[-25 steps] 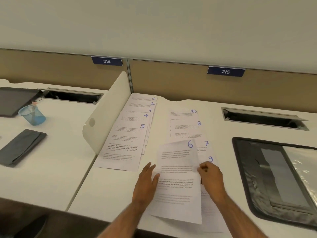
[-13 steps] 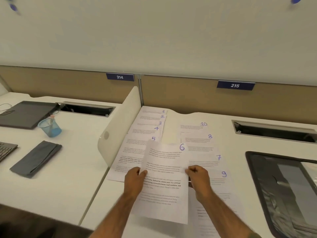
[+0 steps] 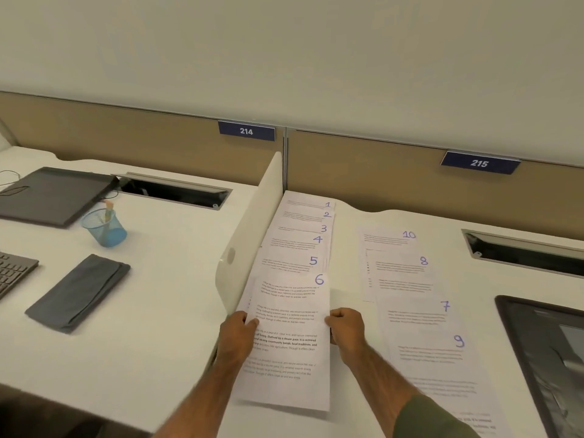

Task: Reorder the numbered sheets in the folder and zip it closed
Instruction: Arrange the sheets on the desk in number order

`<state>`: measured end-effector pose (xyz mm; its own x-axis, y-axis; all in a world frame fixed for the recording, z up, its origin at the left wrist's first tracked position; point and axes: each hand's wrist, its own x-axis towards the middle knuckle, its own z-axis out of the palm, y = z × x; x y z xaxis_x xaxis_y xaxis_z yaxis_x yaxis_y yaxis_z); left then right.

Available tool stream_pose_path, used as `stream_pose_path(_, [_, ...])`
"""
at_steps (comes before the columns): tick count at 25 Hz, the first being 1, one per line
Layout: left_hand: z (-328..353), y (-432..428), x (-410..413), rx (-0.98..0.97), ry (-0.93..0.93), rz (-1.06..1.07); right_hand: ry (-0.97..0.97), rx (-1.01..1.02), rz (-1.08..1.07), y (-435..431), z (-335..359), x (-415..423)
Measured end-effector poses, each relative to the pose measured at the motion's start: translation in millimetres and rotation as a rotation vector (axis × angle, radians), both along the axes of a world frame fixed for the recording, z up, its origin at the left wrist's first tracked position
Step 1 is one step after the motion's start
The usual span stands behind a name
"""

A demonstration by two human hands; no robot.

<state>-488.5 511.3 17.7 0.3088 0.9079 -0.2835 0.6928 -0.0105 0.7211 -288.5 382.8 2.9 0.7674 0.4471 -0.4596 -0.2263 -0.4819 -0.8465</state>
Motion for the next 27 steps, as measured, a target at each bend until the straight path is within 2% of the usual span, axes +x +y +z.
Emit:
stream_pose_path(10, [-1.3,23.0,-4.3,-0.019,0.103,-0.013,-0.079,-0.126,0.024,31.3,-14.1,-19.1])
stream_pose_path(14, [-0.7,14.4,-5.2,0.143,0.177,-0.059,-0.078,-0.161,0.006,30.4,-20.6,-22.4])
stream_pose_path(19, [-19.5,6.6,-9.9,0.438,0.318,-0.275,-0.085,-0.145,0.016,30.8,-24.0,-20.9])
stream_pose_path(25, [-30.5,-2.4,-6.2,0.585,0.344,-0.447,-0.122,-0.146,-0.009,26.1,-5.5,-26.1])
stream_pose_path(27, [-34.2,-7.8,-3.8,0.573,0.365,-0.497,-0.136,-0.151,-0.005,21.7,-7.2,-23.4])
